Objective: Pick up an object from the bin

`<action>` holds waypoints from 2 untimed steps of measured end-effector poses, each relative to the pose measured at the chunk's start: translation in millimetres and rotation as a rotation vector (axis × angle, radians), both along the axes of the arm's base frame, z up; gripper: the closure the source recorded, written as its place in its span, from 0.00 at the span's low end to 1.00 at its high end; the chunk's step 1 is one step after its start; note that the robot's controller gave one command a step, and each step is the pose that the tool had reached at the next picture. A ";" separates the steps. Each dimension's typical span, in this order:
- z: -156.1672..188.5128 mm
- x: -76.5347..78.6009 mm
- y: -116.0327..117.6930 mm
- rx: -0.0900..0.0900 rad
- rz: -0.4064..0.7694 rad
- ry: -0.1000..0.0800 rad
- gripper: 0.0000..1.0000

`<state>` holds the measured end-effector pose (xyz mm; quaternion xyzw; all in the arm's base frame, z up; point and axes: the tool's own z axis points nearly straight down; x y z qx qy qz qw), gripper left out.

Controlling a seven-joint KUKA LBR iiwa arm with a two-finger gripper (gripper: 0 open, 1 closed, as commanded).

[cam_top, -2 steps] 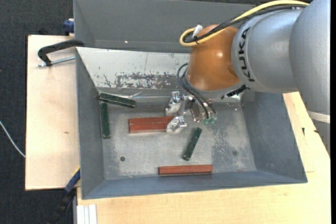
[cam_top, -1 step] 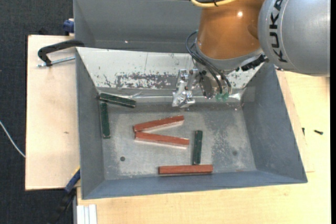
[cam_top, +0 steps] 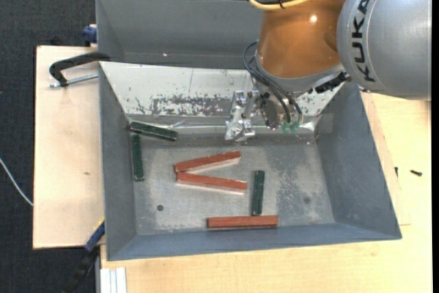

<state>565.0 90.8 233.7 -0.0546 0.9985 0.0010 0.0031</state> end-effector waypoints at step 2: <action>-92.9 1.7 4.0 0.000 -0.061 0.004 0.00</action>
Offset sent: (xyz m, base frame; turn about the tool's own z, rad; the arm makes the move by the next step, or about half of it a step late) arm 0.0000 0.0000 0.0000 0.0000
